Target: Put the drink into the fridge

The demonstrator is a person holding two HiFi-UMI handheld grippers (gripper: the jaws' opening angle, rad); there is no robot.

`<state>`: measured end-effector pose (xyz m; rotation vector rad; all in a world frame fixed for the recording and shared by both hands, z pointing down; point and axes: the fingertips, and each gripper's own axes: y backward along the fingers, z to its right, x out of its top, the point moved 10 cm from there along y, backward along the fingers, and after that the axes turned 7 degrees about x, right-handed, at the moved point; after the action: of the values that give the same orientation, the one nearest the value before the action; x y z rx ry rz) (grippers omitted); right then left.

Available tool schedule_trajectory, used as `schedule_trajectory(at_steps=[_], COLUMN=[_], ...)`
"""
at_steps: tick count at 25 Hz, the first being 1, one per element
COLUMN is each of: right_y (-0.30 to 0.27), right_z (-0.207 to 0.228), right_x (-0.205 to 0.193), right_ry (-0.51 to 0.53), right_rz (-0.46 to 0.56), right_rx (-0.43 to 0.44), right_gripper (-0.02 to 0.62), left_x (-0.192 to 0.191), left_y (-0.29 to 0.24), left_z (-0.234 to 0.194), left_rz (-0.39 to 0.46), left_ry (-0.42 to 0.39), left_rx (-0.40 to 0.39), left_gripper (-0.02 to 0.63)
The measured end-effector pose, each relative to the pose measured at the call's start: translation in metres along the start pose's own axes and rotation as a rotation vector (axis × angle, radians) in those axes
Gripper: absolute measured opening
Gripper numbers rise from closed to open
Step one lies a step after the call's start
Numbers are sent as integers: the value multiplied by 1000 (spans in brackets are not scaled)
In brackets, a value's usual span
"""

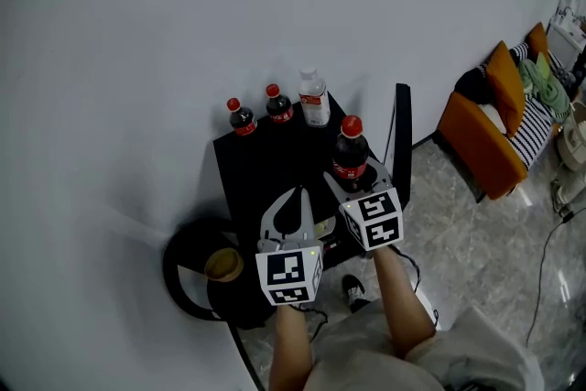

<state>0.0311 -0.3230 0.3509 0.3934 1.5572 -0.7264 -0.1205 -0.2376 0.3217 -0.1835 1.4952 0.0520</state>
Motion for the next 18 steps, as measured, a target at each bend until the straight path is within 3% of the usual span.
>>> schedule_trajectory(at_steps=[11, 18], right_y=[45, 79], right_z=[-64, -99], right_x=[-13, -60], right_ry=[9, -27], right_rz=[-4, -29], right_rx=[27, 44], right_gripper=[264, 264], left_x=[-5, -20], left_y=[86, 142], left_z=[-10, 3], left_rz=[-5, -10], left_ry=[1, 27], left_rx=[45, 55], left_gripper=[9, 9])
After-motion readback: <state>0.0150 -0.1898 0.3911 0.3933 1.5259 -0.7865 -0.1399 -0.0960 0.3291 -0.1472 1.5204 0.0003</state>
